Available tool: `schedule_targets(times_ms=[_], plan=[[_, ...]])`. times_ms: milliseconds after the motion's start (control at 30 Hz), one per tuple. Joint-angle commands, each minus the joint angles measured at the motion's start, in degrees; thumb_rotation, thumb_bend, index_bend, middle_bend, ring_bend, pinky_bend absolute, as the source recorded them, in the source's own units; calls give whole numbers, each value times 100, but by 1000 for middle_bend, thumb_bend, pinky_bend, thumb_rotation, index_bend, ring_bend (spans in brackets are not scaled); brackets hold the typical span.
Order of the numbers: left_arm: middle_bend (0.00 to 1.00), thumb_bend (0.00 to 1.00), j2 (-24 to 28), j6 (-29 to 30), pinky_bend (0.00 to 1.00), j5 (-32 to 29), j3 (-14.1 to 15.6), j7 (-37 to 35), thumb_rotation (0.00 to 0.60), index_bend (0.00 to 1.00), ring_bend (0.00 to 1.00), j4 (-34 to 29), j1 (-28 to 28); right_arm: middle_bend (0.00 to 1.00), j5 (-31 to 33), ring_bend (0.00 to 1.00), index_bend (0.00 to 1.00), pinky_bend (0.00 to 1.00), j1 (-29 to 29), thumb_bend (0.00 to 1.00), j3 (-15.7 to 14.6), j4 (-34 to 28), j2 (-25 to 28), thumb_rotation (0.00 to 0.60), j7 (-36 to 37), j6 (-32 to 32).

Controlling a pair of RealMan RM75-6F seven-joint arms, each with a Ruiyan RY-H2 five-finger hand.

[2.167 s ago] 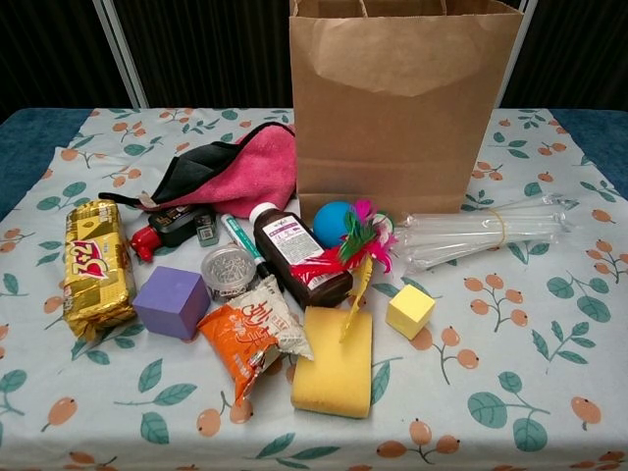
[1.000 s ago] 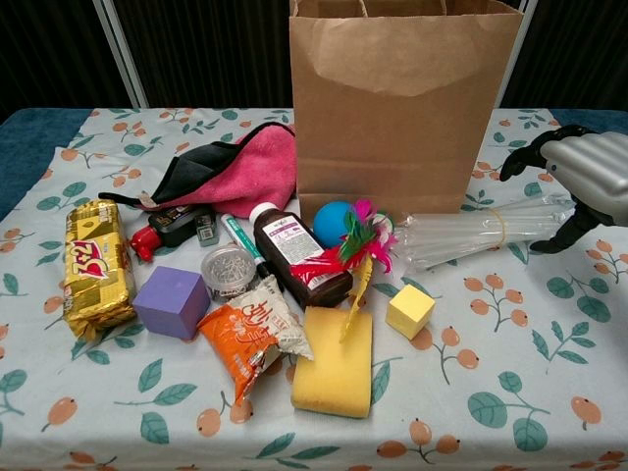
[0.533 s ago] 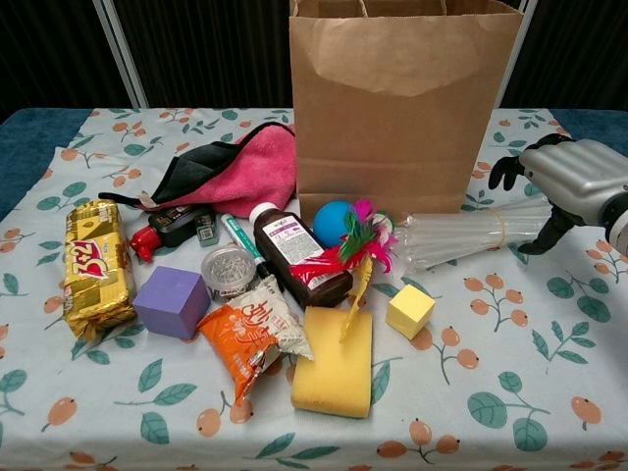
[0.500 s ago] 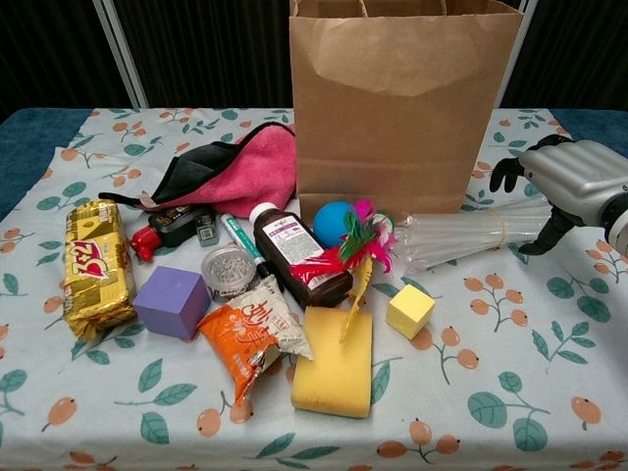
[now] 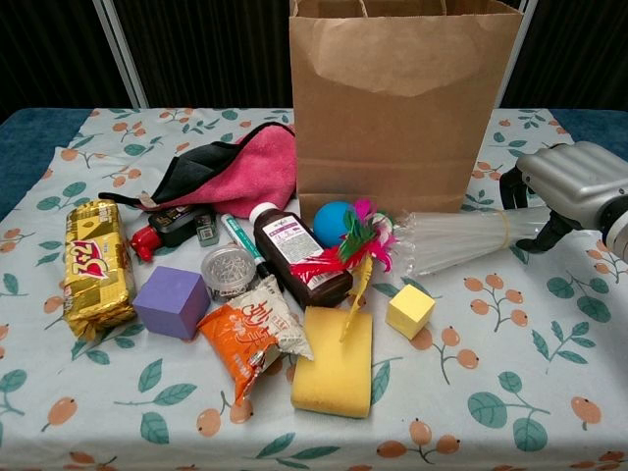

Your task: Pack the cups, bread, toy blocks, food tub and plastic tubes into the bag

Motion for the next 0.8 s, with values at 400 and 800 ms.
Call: schedule_targets(times_ms=[400,800], plan=[[155,30,51,49,203,61,9,138,600,132,84,-226,-4,502,-1261,346,582,216,-685,176,47,-2914,2268,600,333,1544],[155,30,60,102,203,182,2,244,600,133,84,-386,-63,502,-1349,346,582,223,-1024,177,1044,-4503,4070,600,758,2490]])
